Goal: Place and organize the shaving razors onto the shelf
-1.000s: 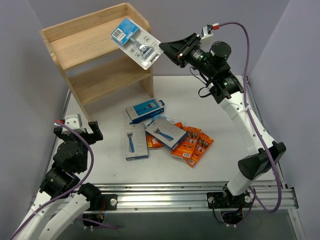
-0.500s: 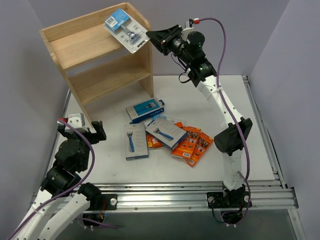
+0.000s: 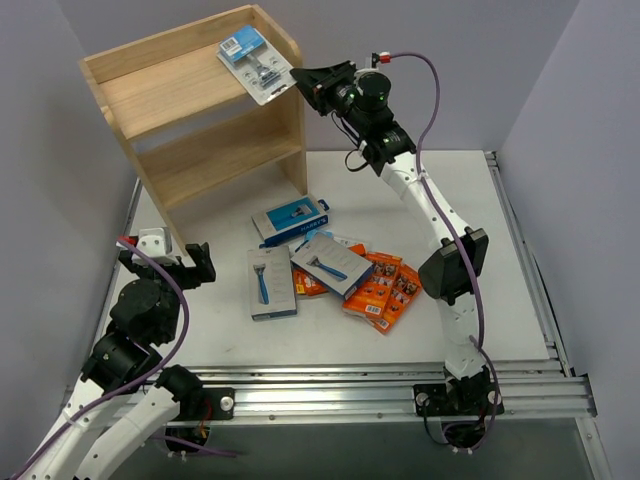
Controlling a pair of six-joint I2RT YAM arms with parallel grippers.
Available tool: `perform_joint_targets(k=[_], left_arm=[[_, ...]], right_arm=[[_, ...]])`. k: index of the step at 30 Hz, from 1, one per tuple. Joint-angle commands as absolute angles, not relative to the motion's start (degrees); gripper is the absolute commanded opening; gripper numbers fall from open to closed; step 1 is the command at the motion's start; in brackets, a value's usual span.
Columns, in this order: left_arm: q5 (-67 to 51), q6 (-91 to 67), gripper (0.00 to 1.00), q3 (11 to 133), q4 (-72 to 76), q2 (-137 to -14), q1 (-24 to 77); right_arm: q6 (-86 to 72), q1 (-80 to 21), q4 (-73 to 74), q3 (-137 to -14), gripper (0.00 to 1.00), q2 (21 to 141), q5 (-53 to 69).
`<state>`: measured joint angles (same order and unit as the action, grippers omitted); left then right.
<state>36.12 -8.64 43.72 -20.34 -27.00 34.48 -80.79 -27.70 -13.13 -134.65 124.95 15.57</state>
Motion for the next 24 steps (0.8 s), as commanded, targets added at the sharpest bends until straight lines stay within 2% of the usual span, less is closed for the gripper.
perform_joint_targets(k=[1, 5, 7, 8, 9, 12, 24], left_arm=[[35.4, -9.3, 0.95, 44.5, -18.9, -26.5, 34.9], [35.2, -9.3, 0.95, 44.6, -18.8, -26.5, 35.1], [35.2, -9.3, 0.95, 44.6, -18.9, -26.5, 35.2], [35.3, -9.3, 0.95, 44.6, -18.9, -26.5, 35.1], [35.3, -9.3, 0.95, 44.6, -19.0, -26.5, 35.2], [35.3, -9.3, 0.95, 44.6, -19.0, -26.3, 35.2], [34.9, -9.4, 0.95, 44.8, -19.2, -26.6, 35.2]], right_arm=[[-81.1, -28.1, -19.2, -134.9, 0.0, 123.0, 11.9], [-81.4, -28.1, -19.9, -135.5, 0.0, 124.0, 11.0], [-82.0, -28.1, -20.6, -136.2, 0.05, 125.0, 11.2], [-82.3, -28.1, -20.8, -136.4, 0.12, 125.2, 11.4], [-82.4, -28.1, -21.0, -136.6, 0.29, 125.4, 11.5], [-82.8, -28.2, -21.3, -136.6, 0.5, 125.8, 11.8], [-79.4, -28.0, -18.9, -132.1, 0.73, 121.6, 11.5]])
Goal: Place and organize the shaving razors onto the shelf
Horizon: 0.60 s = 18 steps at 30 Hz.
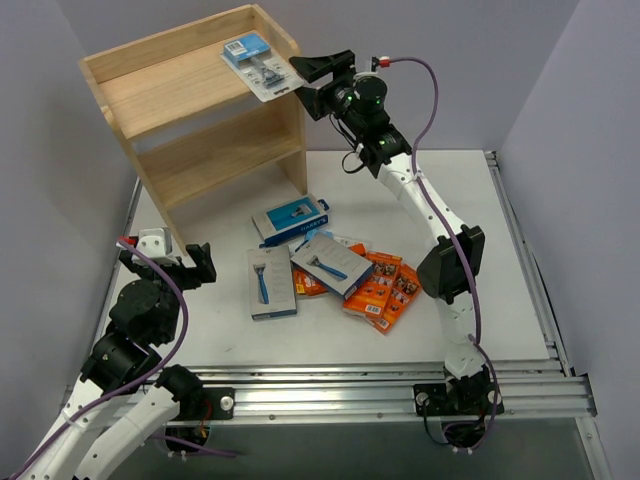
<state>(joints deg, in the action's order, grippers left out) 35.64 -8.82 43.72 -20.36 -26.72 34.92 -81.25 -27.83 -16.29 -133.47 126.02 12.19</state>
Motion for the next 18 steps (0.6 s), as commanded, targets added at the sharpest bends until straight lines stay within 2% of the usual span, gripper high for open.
perform_joint_targets(k=[1, 6, 9, 14, 18], left_arm=[[34.9, -9.4, 0.95, 44.8, -19.3, -26.7, 35.2], [35.5, -9.2, 0.94, 45.2, -19.8, -26.7, 35.2], [35.3, -8.8, 0.94, 45.1, -19.3, -26.3, 35.2], [35.3, -8.4, 0.94, 44.9, -19.2, -26.2, 35.2], [35.7, -8.1, 0.94, 45.1, -19.2, -26.5, 35.2]], right_arm=[[-79.2, -28.0, -18.9, -131.7, 0.75, 120.9, 11.6], [-78.0, -27.8, -19.4, -127.3, 0.84, 118.0, 12.7], [-77.3, -27.3, -21.1, -122.6, 0.86, 114.9, 12.7], [-76.4, -26.5, -21.9, -118.2, 0.86, 111.0, 14.8], [-76.6, -26.5, -22.1, -114.5, 0.8, 109.1, 16.1]])
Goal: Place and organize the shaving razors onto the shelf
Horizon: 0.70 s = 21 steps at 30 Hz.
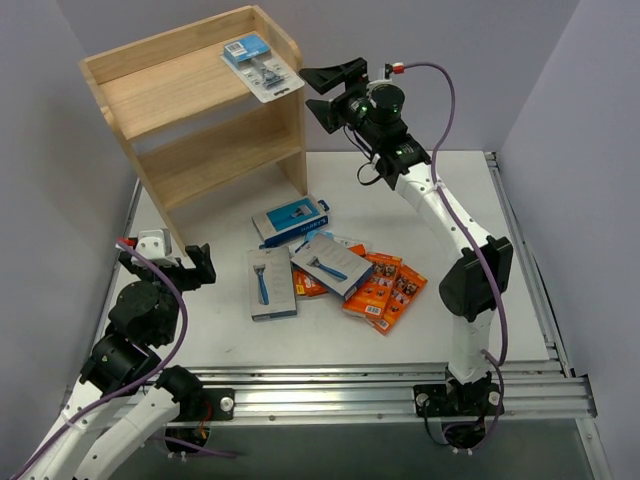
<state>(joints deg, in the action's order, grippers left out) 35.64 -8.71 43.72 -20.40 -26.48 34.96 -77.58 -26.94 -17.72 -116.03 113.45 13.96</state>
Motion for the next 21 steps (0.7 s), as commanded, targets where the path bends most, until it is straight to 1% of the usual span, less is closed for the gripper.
perform_joint_targets(k=[1, 3, 8, 14, 21], left_arm=[[35.8, -8.2, 0.94, 45.0, -19.2, -26.5, 35.2], [35.8, -8.1, 0.94, 45.1, -19.3, -26.8, 35.2], [36.1, -8.2, 0.94, 45.4, -19.9, -27.3, 35.2], [35.9, -8.3, 0.94, 45.4, -20.0, -27.5, 35.2], [35.1, -8.5, 0.94, 45.4, -20.0, -27.5, 35.2]], right_arm=[[-76.6, -26.6, -22.1, -113.3, 0.79, 108.6, 16.3], [-76.7, -26.6, -21.3, -112.6, 0.74, 108.4, 17.0], [-75.6, -27.6, -18.9, -113.6, 0.7, 108.9, 17.2], [-75.2, -29.3, -16.4, -117.1, 0.63, 111.8, 17.6], [-75.4, -30.8, -15.7, -120.7, 0.51, 114.7, 17.5]])
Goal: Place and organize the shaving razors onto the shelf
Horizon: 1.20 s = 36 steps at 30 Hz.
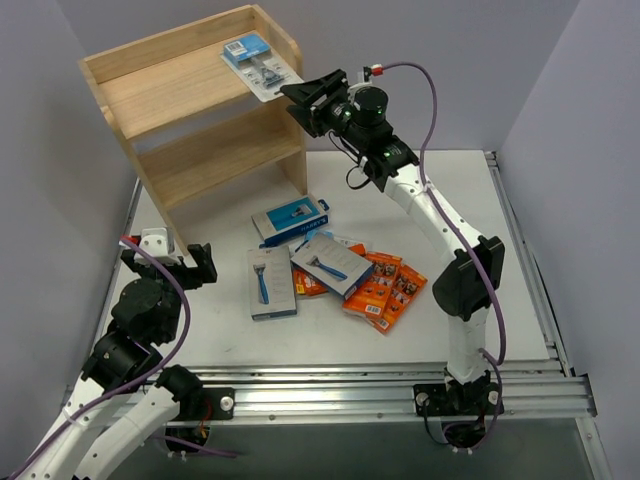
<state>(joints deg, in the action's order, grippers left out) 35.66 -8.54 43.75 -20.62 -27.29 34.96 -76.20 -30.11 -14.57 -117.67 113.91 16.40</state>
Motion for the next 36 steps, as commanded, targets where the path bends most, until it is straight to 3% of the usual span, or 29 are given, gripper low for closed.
perform_joint_targets(k=[1, 15, 33, 36], left_arm=[[35.0, -8.4, 0.94, 45.4, -20.0, -27.6, 35.2], [33.8, -8.7, 0.94, 45.5, -20.0, -27.5, 35.2], [33.0, -8.9, 0.94, 45.5, -20.0, -27.7, 35.5], [33.0, -9.0, 0.94, 45.5, -20.0, -27.6, 35.8]], right_arm=[[-75.4, -30.9, -15.6, -121.5, 0.5, 115.2, 17.4], [-76.4, -32.0, -15.4, -126.0, 0.31, 119.1, 16.6], [-78.0, -32.3, -15.1, -133.2, 0.17, 124.0, 16.5], [-78.2, -32.3, -15.2, -133.7, 0.09, 124.4, 16.3]])
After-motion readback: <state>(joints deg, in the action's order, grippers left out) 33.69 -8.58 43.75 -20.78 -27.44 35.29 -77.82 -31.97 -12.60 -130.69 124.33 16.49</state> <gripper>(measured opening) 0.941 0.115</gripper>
